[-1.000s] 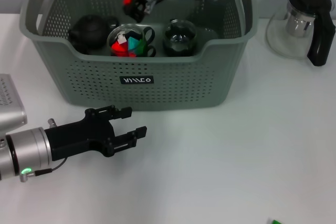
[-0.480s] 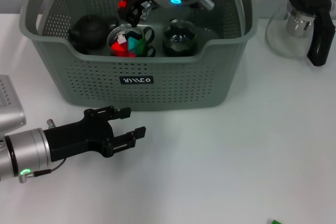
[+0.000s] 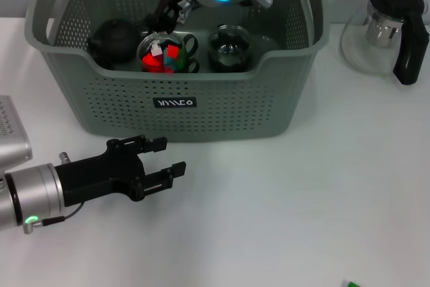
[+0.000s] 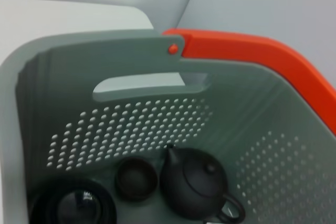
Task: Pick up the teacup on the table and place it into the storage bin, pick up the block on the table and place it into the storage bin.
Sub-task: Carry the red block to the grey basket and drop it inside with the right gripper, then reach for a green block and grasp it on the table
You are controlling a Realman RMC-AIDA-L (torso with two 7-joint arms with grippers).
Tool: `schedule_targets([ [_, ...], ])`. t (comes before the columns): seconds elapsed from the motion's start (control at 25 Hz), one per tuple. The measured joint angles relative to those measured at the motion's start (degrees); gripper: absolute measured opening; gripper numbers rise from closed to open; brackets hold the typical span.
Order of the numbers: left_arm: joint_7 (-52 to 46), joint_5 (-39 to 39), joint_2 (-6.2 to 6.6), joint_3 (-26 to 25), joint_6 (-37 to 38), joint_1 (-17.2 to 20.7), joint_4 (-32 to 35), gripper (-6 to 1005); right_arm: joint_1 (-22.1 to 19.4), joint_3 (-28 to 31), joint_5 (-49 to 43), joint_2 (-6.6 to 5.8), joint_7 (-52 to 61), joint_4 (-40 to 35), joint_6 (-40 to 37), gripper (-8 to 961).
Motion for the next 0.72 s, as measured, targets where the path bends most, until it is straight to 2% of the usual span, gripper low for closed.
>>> schedule_targets([
  [0.16, -0.01, 0.0, 0.06, -0.09, 0.05, -0.01, 0.12, 629, -2.43, 1.1, 0.07, -0.42, 0.11, -4.4, 0.08, 399],
  [0.24, -0.01, 0.0, 0.17, -0.11, 0.06, -0.02, 0.19, 629, -6.31, 2.76, 0.23, -0.63, -0.17, -10.3, 0.21, 442],
  [0.36, -0.01, -0.04, 0.18, -0.09, 0.1, -0.18, 0.3, 628, -16.58, 6.59, 2.36, -0.7, -2.99, -25.02, 0.29, 548],
  [0.4, -0.01, -0.06, 0.18, -0.1, 0.08, -0.25, 0.31, 628, -21.33, 7.88, 5.17, -0.73, -5.4, -30.94, 0.67, 590],
  [0.48, -0.01, -0.07, 0.2, -0.09, -0.12, -0.35, 0.31, 628, -29.1, 9.99, 13.4, -0.78, -11.87, -38.79, 1.07, 675],
  [0.56, -0.01, -0.18, 0.31, -0.09, -0.24, -0.38, 0.32, 629, -36.35, 12.35, 26.8, -0.88, -21.97, -42.67, 0.03, 752],
  [0.6, -0.01, -0.38, 0.37, -0.09, -0.22, -0.43, 0.33, 629, -39.53, 13.58, 34.27, -0.87, -27.52, -43.43, -1.35, 790],
  [0.72, -0.01, -0.74, 0.44, -0.09, -0.23, -0.55, 0.33, 630, -45.36, 18.04, 55.38, -0.97, -43.75, -39.19, -11.18, 789],
])
